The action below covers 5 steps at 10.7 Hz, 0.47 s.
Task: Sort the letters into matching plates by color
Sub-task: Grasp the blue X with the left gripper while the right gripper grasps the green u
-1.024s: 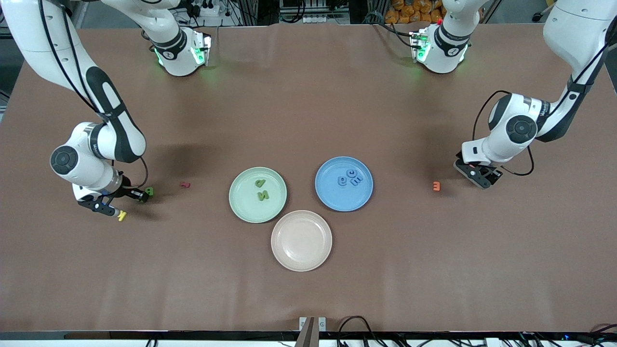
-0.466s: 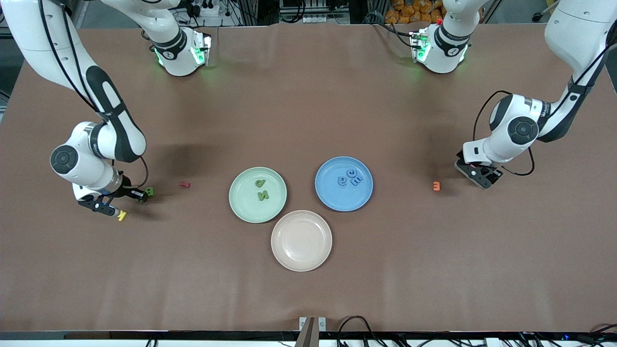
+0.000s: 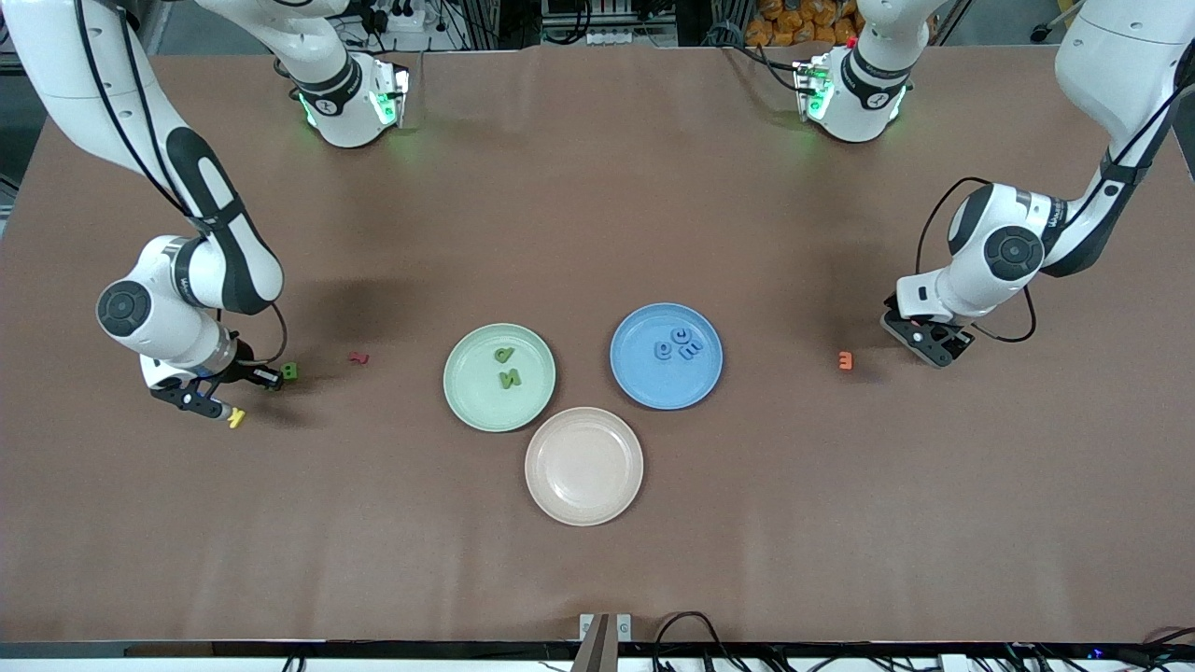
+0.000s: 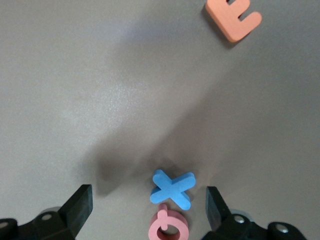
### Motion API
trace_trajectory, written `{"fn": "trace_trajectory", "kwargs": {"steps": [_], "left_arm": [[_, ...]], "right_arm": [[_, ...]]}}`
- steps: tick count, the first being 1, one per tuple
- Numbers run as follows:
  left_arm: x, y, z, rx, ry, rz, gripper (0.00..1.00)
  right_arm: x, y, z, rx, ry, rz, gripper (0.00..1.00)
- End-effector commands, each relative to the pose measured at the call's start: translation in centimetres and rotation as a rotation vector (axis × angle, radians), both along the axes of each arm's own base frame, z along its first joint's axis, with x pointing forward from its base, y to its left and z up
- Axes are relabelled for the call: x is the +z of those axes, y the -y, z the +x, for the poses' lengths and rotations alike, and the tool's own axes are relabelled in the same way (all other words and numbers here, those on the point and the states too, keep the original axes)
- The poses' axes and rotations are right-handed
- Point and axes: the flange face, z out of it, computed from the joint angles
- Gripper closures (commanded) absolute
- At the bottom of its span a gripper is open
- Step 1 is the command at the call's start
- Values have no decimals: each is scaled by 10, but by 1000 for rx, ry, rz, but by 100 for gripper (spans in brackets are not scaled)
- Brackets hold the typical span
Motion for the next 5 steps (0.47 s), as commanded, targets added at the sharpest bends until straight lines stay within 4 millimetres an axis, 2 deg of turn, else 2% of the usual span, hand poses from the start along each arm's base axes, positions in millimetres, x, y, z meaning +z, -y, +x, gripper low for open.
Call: {"fn": "trace_trajectory", "kwargs": {"steps": [1, 5], "left_arm": [[0, 12, 7, 17, 16, -16, 0], [-5, 17, 7, 29, 11, -28, 0]], "right_arm": [[-4, 4, -8, -17, -4, 5, 84], [-1, 2, -6, -3, -1, 4, 94]]}}
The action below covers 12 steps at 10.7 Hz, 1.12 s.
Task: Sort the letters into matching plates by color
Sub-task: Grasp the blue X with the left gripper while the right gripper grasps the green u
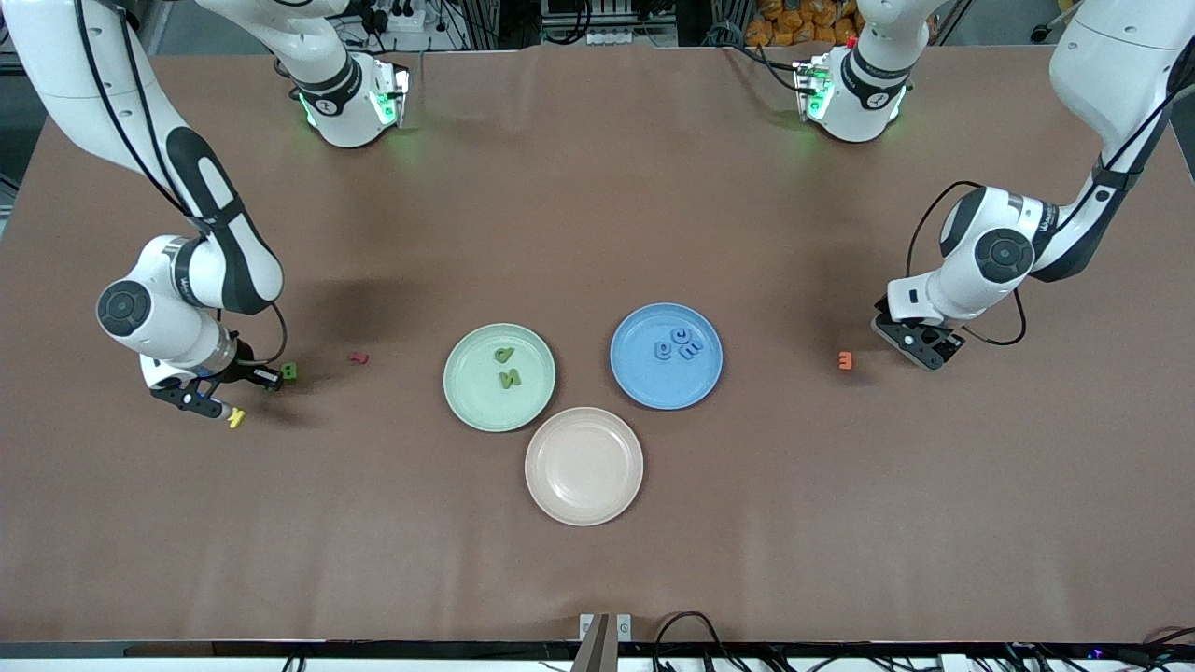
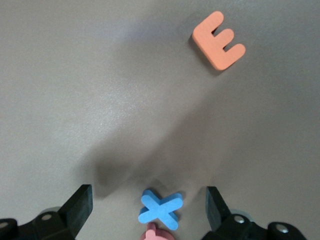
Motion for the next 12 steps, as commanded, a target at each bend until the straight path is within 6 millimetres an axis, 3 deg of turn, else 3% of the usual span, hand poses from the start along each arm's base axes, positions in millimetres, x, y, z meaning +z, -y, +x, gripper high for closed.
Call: {"fn": "trace_trajectory", "kwargs": {"steps": [1, 3, 4, 5, 8, 12], "left_arm": [[-5, 0, 5, 21, 6, -16, 0], [-5, -4, 5, 28, 6, -16, 1], [-5, -8, 5, 39, 4, -17, 66], [-6, -12, 5, 51, 3, -20, 100], [-6, -10, 3, 104, 0, -26, 100], [-6, -8, 2, 121, 1, -26, 100]], "right_arm": [[0, 2, -5, 3, -3, 4, 94], [15, -7, 3, 38, 23, 4, 94], [21, -10, 8, 83, 21, 5, 94], [27, -12, 13, 121, 5, 7, 94], [45, -31, 30, 254, 22, -2, 94], [63, -93, 45, 368, 4, -9, 94]]}}
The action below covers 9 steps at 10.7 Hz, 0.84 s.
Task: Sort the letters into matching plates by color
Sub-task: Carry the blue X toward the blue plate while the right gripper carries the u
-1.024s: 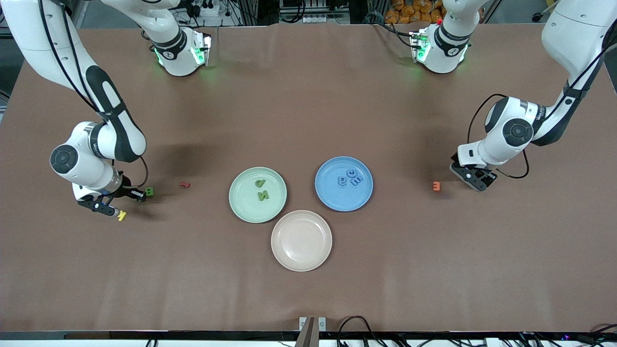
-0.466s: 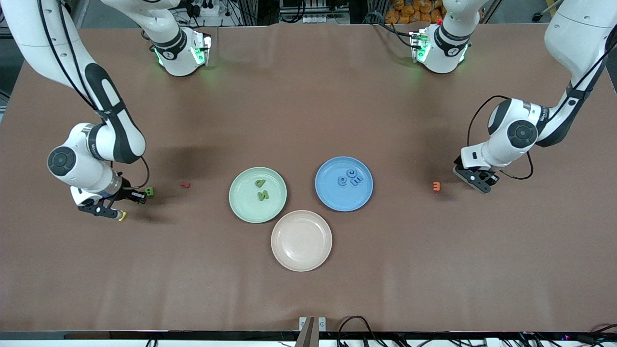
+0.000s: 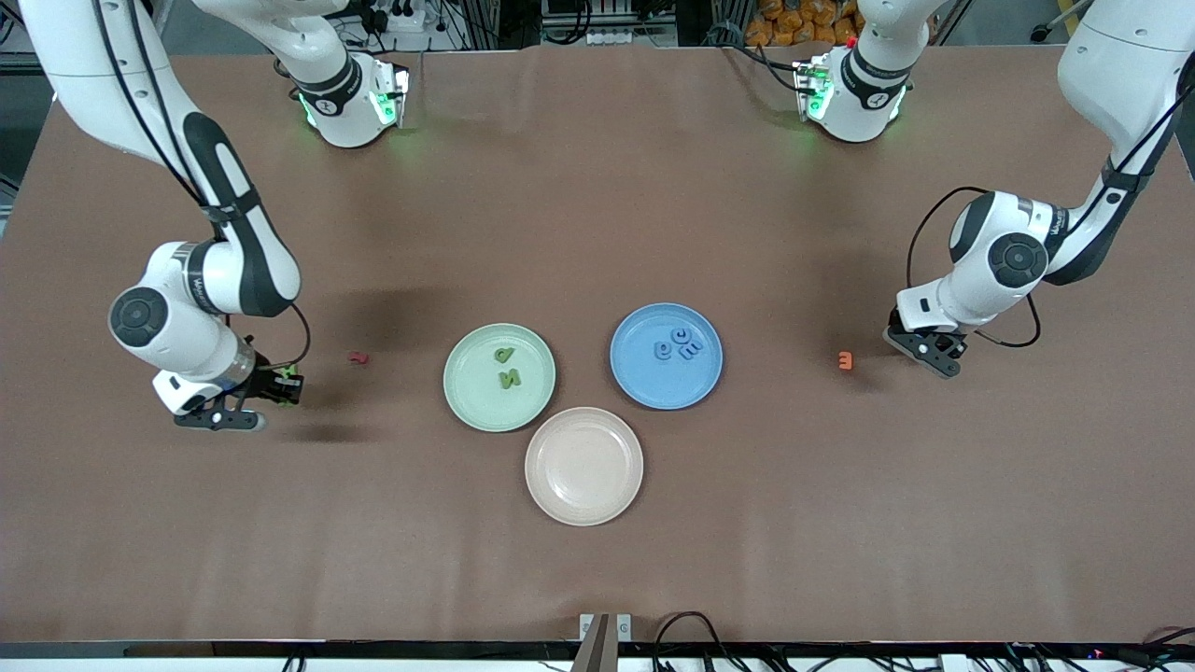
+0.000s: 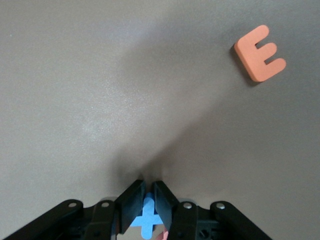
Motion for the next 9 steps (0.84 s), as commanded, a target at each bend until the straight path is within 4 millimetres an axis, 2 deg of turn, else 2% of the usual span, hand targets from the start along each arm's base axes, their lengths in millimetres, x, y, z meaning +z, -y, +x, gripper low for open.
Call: {"fn": "trace_trajectory", "kwargs": {"steps": [1, 3, 4, 7, 9], "left_arm": [[-8, 6, -9, 24, -21, -20, 100], [-3, 8, -7, 38, -9, -15, 100], [4, 22, -5, 43, 3, -19, 100], [19, 37, -1, 79, 23, -9, 100], [31, 69, 3, 145, 41, -20, 100]], "right_arm": [[25, -50, 13, 92, -31, -13, 94], [32, -99, 14, 149, -32, -3, 94], [35, -123, 14, 164, -24, -3, 94], [33, -191, 6, 171, -23, -1, 94], [35, -242, 2, 176, -59, -13, 94]]}}
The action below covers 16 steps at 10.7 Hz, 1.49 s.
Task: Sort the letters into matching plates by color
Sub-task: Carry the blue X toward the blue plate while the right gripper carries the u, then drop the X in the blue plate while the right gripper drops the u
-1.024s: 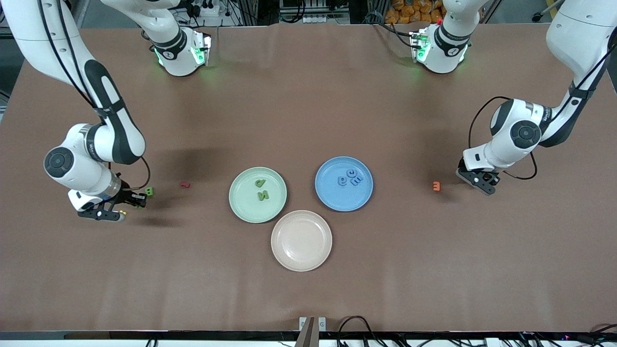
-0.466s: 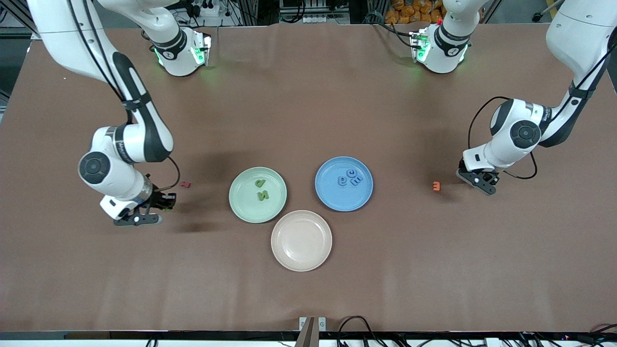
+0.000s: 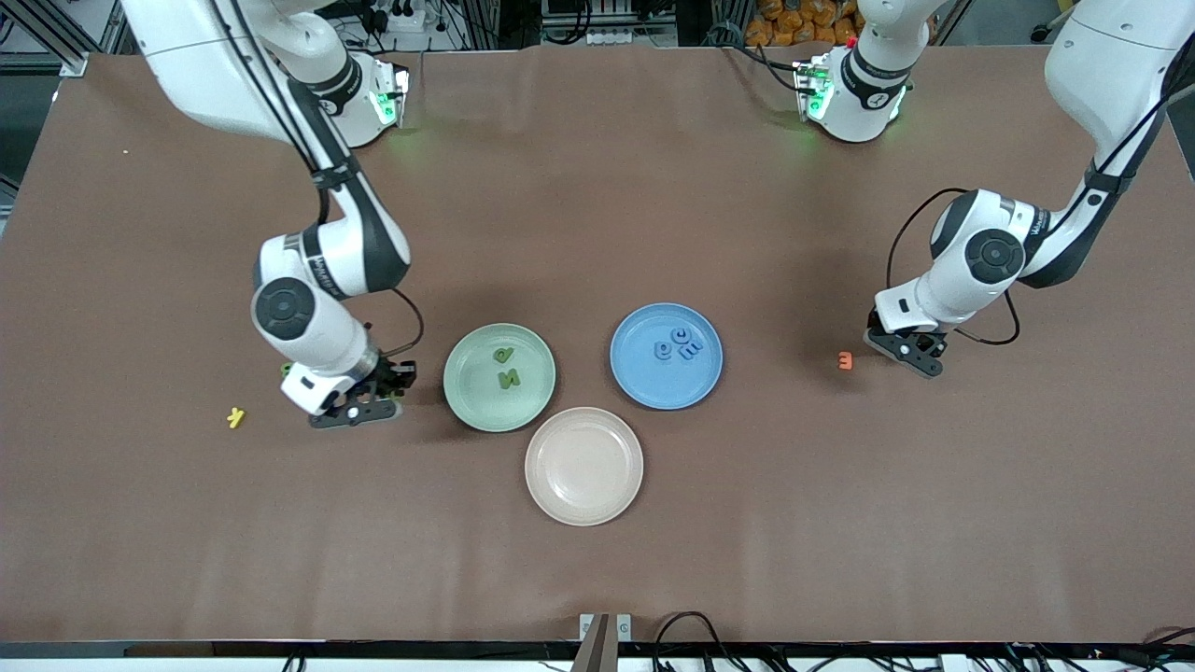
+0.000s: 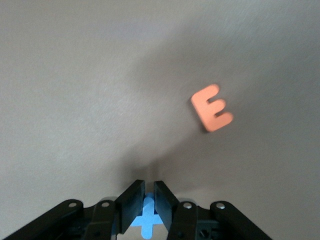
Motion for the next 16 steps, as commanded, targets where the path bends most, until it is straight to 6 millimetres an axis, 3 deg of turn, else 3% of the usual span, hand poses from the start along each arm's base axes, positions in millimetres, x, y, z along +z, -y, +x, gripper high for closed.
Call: {"fn": "trace_trajectory", "kwargs": {"steps": [1, 4, 8, 10, 11, 12, 13, 16], "left_arm": [[26, 43, 4, 113, 26, -5, 100], [46, 92, 10, 220, 47, -26, 100], [59, 182, 0, 358, 82, -62, 100], [66, 223, -7, 420, 92, -84, 100], [70, 242, -7, 455, 98, -105, 100], [75, 263, -7, 483, 104, -129, 100], [76, 281, -10, 516, 99, -147, 100], [78, 318, -10, 581, 91, -192, 100]], "right_arm": [[1, -64, 1, -24, -38, -23, 94], [-13, -101, -9, -29, -45, -29, 94], [-31, -157, -26, -20, -43, -38, 94], [-28, -165, -25, -29, -33, -31, 93], [-28, -172, -29, -17, -33, -32, 78], [-28, -175, -32, -16, -40, -40, 12], [-26, -175, -33, -22, -44, -48, 0], [-21, -164, -25, -43, -37, -44, 0]]}}
